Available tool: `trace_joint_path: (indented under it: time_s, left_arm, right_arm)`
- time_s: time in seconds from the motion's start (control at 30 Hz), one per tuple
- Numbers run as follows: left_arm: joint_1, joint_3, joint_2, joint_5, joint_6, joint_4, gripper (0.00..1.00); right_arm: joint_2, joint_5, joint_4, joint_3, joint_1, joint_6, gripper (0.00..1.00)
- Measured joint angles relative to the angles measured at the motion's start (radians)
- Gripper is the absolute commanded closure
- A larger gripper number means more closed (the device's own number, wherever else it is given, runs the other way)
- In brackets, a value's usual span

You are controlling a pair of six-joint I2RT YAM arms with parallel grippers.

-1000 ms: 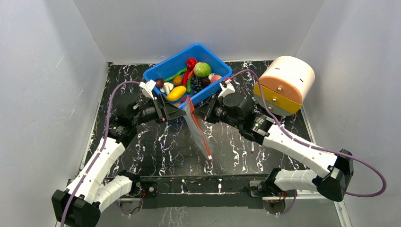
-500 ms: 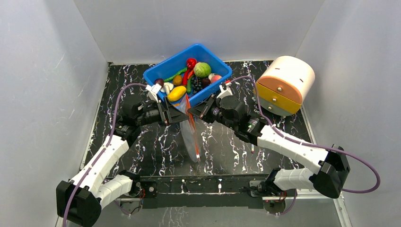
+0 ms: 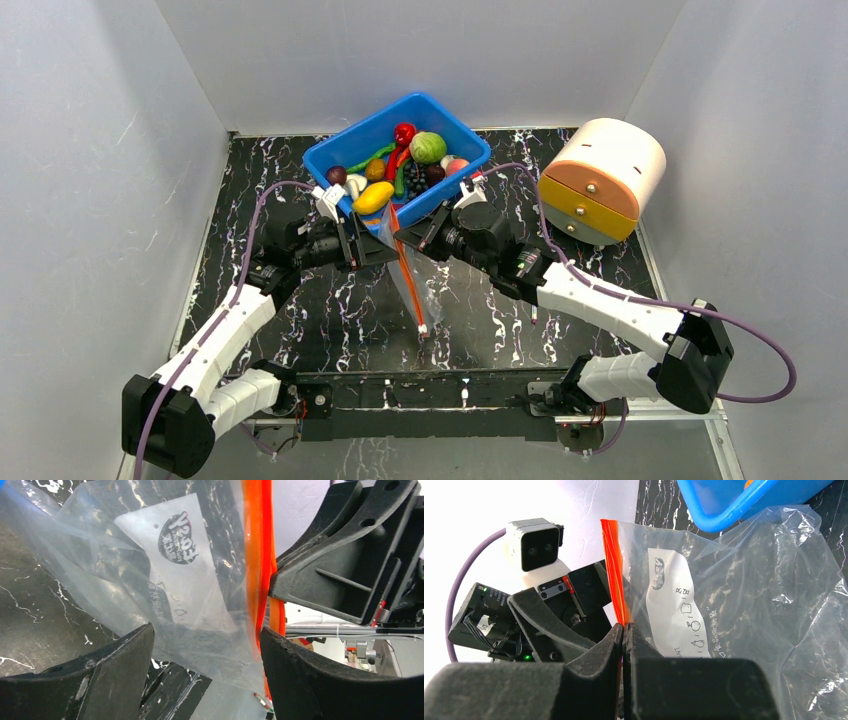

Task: Place the food in the zip-top bag and seal the zipper
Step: Open the zipper of the food storage bag.

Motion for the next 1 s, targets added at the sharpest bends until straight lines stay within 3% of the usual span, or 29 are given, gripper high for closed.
trace_joint_path:
  time_s: [0.37, 0.63, 0.83, 1.0]
  left_arm:
    - [-0.002, -0.004, 0.031, 0.004, 0.003, -0.001, 0.19]
    - [-0.005, -0.010, 0.020, 0.015, -0.030, 0.040, 0.22]
    - [-0.013, -0.009, 0.043, -0.004, -0.031, 0.030, 0.41]
    - [-0.024, 0.046, 0.077, -0.056, 0.007, -0.084, 0.82]
  right_arm:
    - [0.000, 0.004, -0.018, 0.000, 0.000, 0.005, 1.00]
    - [0.001, 0.007, -0.018, 0.000, 0.001, 0.007, 1.00]
    - [0.018, 0.008, -0.018, 0.000, 0.001, 0.008, 1.00]
    - [0.032, 0.023, -0.026, 0.001, 0.001, 0.001, 1.00]
